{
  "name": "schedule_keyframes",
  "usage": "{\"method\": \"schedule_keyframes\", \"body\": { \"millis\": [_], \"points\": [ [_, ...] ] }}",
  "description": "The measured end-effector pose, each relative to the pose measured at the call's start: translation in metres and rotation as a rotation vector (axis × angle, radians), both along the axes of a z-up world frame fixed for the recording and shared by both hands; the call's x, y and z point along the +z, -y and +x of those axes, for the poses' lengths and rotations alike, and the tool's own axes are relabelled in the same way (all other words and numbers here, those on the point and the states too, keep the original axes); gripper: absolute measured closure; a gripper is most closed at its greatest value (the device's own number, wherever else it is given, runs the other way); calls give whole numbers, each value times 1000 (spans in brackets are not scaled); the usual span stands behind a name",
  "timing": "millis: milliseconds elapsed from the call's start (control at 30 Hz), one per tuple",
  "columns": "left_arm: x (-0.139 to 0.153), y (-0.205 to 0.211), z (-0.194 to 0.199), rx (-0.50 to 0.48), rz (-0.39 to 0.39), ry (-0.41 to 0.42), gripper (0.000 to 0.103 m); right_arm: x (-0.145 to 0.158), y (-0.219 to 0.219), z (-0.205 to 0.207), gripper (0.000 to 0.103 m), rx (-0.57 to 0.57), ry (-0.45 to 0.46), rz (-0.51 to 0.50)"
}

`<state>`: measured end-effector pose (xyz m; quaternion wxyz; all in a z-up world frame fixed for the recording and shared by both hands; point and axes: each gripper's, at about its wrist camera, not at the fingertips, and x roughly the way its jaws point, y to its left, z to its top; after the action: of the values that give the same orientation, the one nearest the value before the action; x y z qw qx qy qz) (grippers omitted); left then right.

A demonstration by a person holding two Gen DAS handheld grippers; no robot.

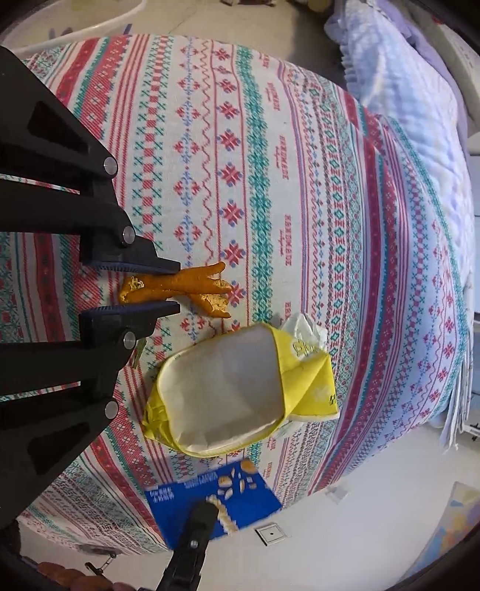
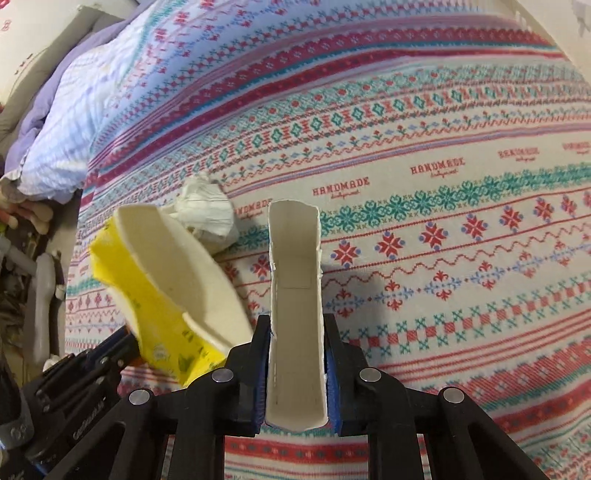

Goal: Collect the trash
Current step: 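Grasp the orange peel with the left gripper while the right grasps the torn white box, then carry peel and box over the bin and open both grippers to drop them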

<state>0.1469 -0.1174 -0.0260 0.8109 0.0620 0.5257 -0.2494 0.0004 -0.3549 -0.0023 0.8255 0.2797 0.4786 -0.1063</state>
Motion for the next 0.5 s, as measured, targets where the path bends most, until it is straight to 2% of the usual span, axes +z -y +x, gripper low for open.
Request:
{"method": "schedule_keyframes", "body": {
  "millis": [200,500],
  "points": [
    [8,-26,-4,30,-14,-10,89,22,-11,-16,81,18,41,-55],
    [37,-53,-29,46,-65,19,89,53,-33,-54,81,61,103,-126]
  ]
}}
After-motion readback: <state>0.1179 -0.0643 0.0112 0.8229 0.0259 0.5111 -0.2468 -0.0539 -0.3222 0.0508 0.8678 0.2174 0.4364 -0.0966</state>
